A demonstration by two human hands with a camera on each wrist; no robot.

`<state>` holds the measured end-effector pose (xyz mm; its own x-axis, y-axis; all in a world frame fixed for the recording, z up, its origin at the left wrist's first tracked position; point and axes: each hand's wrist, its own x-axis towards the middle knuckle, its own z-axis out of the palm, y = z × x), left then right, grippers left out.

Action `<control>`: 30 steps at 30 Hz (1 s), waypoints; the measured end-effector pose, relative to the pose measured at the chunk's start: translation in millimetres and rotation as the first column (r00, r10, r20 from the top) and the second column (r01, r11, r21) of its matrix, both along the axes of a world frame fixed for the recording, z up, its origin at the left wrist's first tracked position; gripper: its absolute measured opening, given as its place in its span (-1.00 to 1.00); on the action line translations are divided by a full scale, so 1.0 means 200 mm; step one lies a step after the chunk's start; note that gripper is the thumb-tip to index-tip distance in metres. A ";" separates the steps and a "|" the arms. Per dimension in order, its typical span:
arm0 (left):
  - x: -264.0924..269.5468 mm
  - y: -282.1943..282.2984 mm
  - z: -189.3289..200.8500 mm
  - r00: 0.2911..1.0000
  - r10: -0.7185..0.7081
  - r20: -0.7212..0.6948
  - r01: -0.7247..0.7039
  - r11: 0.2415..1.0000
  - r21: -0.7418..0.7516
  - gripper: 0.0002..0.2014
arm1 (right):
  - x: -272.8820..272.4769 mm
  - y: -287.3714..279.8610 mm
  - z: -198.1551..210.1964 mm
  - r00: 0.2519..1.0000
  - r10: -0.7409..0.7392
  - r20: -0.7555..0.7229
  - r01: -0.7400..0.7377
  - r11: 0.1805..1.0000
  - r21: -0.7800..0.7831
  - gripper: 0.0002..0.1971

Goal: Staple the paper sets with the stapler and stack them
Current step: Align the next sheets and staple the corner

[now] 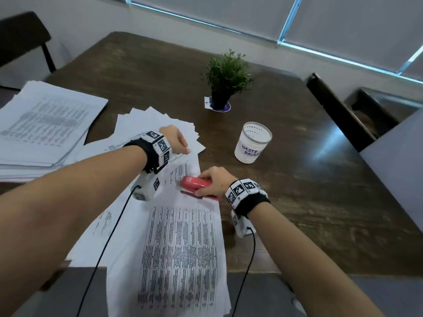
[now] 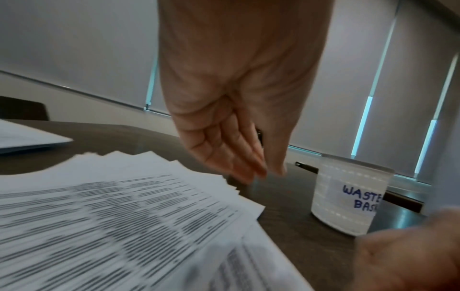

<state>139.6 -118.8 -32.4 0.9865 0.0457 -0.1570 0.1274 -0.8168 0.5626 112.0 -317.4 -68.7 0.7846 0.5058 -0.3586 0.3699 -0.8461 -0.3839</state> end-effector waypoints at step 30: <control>-0.79 0.15 -0.14 0.989 -0.123 0.080 0.069 0.873 0.484 -0.49 | -0.42 0.14 0.01 0.839 -0.046 0.542 0.095 0.994 -0.062 0.28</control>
<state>-18.8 -88.6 -61.0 0.9993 -0.0073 -0.0357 -0.0035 -0.9944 0.1056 28.0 -288.6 -66.3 0.8986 0.4289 0.0930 0.4355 -0.8976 -0.0685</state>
